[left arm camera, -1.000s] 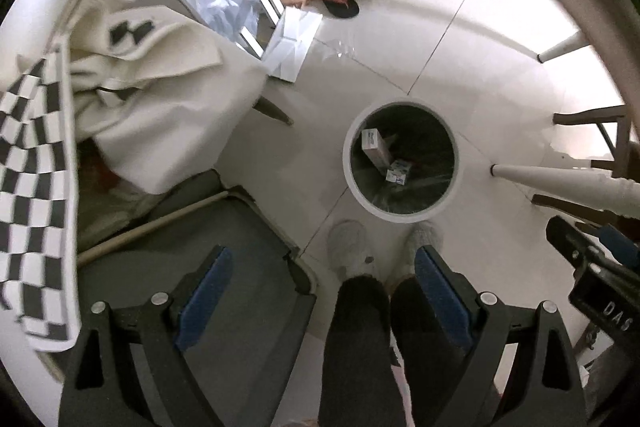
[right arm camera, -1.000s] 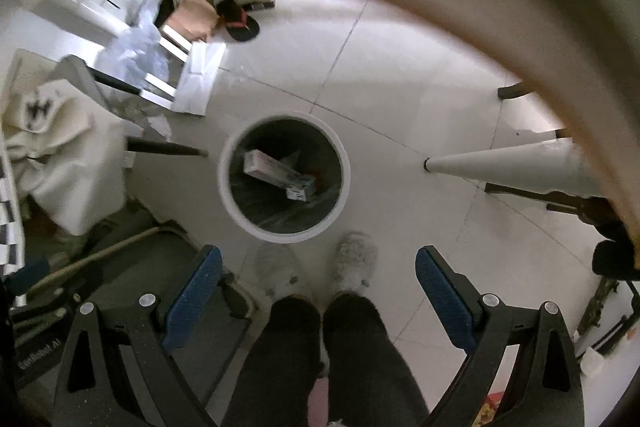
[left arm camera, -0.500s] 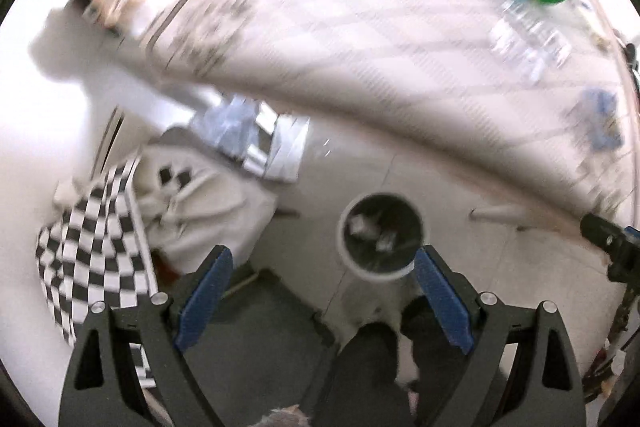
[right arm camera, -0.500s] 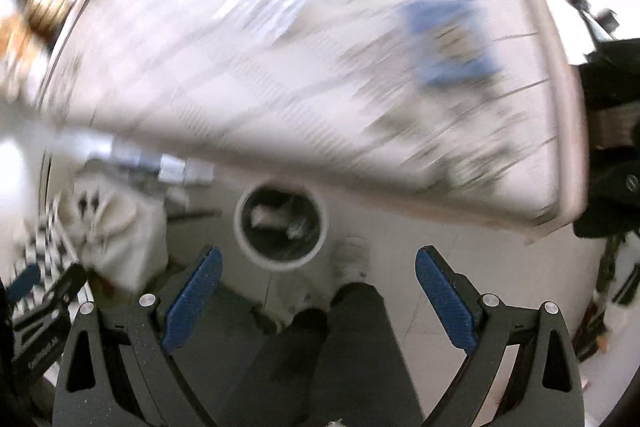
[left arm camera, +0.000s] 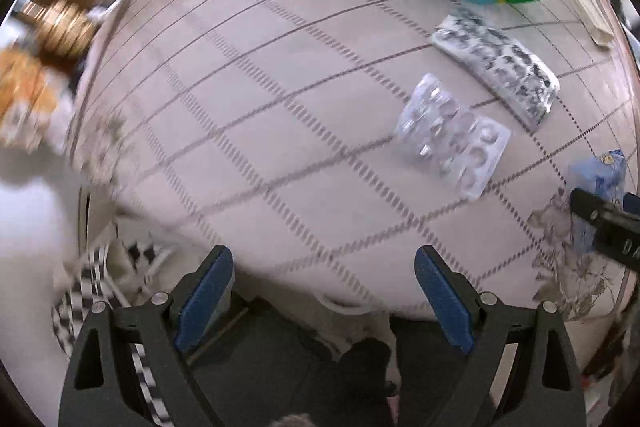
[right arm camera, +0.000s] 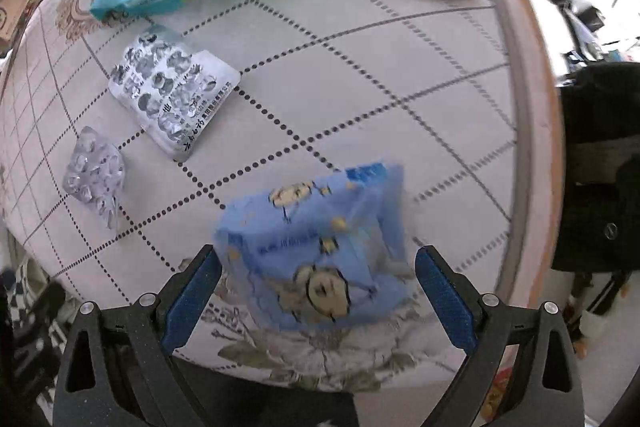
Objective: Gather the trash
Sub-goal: 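Grasp the clear blister pack with the left tool while the right tool grasps the blue snack bag, then carry both items over the bin and open both tools to drop them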
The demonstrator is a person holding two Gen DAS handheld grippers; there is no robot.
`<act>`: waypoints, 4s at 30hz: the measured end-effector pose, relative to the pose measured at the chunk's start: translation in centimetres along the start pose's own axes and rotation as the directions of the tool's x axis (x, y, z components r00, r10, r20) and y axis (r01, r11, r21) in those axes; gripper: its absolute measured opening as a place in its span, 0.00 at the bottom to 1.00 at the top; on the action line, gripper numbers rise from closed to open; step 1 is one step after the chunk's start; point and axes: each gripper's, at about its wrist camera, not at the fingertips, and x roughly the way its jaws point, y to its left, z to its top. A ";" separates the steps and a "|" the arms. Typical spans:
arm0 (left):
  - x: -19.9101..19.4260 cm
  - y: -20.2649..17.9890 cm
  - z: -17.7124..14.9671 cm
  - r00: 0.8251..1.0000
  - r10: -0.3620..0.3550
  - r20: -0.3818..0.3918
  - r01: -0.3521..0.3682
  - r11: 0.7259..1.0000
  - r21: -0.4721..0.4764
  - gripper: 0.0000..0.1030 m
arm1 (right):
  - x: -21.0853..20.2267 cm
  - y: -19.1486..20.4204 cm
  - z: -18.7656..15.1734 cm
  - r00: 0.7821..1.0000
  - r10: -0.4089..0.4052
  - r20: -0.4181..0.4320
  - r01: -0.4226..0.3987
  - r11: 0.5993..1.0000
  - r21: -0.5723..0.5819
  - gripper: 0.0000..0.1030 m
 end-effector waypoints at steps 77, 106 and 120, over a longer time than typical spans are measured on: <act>18.6 8.8 -20.1 0.915 -0.388 -0.115 0.357 0.908 -0.220 0.69 | 18.0 12.9 -24.3 0.993 0.078 -0.087 -0.079 0.997 0.000 0.37; 38.3 9.8 -21.6 0.922 -0.341 -0.183 0.252 0.888 -0.385 0.99 | 42.9 16.5 -18.9 0.982 0.119 -0.146 -0.133 0.987 -0.094 0.99; 31.4 9.7 -24.3 0.979 -0.147 -0.140 0.097 0.945 -0.311 0.99 | 34.6 17.0 -21.5 0.999 -0.013 -0.053 0.004 0.984 -0.176 0.99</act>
